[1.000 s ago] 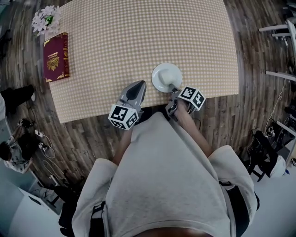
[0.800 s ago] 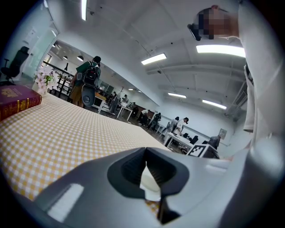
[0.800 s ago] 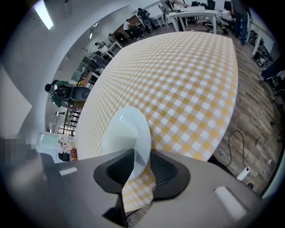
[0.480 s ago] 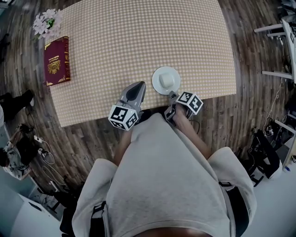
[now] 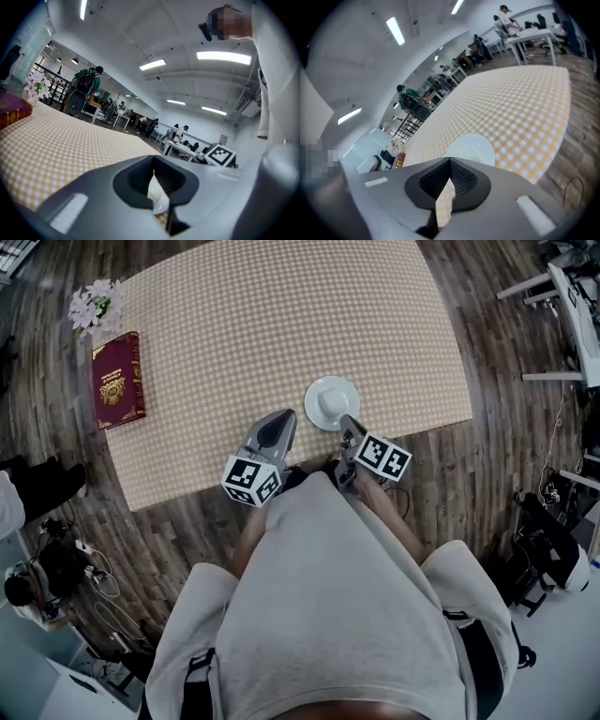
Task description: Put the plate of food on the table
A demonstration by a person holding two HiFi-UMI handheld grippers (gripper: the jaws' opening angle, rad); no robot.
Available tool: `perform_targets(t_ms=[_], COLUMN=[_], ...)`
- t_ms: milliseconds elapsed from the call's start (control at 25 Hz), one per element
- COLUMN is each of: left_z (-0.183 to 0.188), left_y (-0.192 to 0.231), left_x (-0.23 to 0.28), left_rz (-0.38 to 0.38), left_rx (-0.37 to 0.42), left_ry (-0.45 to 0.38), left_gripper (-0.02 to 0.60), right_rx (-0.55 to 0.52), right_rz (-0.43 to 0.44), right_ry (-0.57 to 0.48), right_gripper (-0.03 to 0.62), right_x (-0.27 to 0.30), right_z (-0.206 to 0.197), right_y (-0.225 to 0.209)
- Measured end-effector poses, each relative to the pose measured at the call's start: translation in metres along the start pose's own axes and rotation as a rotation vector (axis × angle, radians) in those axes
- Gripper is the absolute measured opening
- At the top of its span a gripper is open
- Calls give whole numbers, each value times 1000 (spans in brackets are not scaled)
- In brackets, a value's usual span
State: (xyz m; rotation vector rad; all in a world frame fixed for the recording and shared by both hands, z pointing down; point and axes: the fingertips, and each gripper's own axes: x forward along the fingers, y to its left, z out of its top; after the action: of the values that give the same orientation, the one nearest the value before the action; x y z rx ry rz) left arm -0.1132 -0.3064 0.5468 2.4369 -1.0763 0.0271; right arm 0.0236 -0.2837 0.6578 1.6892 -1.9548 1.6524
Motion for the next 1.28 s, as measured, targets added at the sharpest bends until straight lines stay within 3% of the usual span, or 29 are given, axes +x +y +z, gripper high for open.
perform_targets(t_ms=[240,400,640,800,1000,1280], left_z=[0,-3,-12,-14,-28,-64], left_y=[-13,-23,-48,-73,-106,-190], left_x=[-16,-25,-34,-37,-48,-69], left_rz=[-36,-68,-102,-114,-114,-104], left_rx=[33,53,82,112,141,164], left_ry=[5,19,29,27,30,26], left_gripper=[8,8,8,8,8,8], right_rx=[-595,-834,-906,-937,-954,-902], right_rz=[59,135,255,258,221,272], right_ry=[-139,-222,-307,-336,-360,-353], right_gripper=[0,-2,-2,-2,-2,-2], right_x=[-27,-48,-78,-95,-123,-197], right_z=[10,5,0,0,-10,-42], right_y=[50,85,117,117,99,50])
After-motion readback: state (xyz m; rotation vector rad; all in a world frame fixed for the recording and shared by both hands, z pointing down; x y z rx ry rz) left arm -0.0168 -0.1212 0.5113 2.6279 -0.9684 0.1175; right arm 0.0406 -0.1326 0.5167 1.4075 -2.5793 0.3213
